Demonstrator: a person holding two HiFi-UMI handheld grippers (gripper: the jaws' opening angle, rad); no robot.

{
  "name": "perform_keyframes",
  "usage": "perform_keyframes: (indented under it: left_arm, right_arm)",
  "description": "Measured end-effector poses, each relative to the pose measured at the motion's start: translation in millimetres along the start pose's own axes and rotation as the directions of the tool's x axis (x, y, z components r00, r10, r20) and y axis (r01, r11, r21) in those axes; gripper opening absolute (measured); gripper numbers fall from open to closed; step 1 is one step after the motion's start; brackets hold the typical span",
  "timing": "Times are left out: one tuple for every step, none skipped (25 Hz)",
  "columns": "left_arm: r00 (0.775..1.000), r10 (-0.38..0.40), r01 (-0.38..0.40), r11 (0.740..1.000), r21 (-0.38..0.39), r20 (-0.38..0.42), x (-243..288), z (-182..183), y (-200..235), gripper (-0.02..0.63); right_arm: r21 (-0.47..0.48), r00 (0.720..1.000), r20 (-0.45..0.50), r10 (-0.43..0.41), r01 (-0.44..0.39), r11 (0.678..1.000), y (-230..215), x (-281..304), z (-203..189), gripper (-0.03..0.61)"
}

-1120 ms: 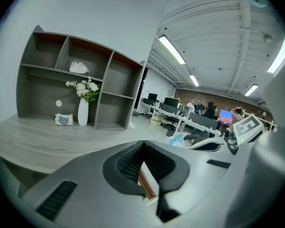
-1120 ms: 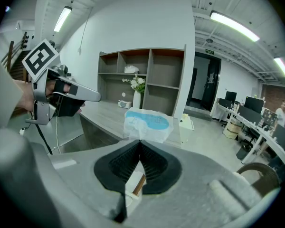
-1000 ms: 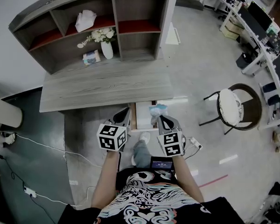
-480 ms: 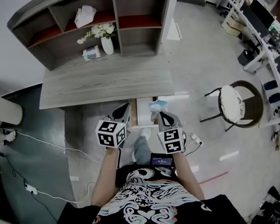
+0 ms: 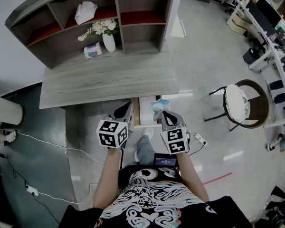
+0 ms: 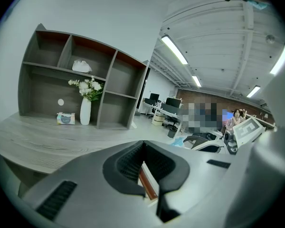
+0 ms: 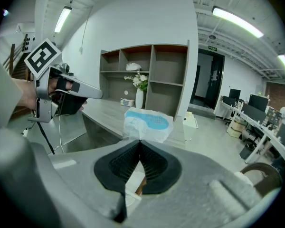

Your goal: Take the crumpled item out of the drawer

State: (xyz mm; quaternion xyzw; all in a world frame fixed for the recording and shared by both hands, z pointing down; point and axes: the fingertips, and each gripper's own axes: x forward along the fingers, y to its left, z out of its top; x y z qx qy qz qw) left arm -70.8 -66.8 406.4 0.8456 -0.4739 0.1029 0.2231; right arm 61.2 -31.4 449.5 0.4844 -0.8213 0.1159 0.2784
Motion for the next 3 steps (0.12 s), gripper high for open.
perform_keyframes:
  left_arm:
    - [1.0,-0.001,0.001,1.0,-0.001,-0.001,1.0,-0.2,0.6,0.0]
    - [1.0,-0.001,0.001,1.0,-0.002,-0.001,2.0,-0.5,1.3,0.0]
    - [1.0,-0.002,0.002,1.0,-0.002,-0.002,3.1,-0.7,2.0,0.0]
  right_arm:
    - [0.0,1.0,-0.001,0.001,-0.001,1.0,-0.1,1.1,-0.2,0.008]
    - [-0.001,1.0,-0.002,0.002,-0.002,1.0,-0.2,2.2,-0.4,0.008]
    - [-0.001,1.0,-0.002,0.003,-0.003,1.0,-0.3,3.3,-0.7,0.008]
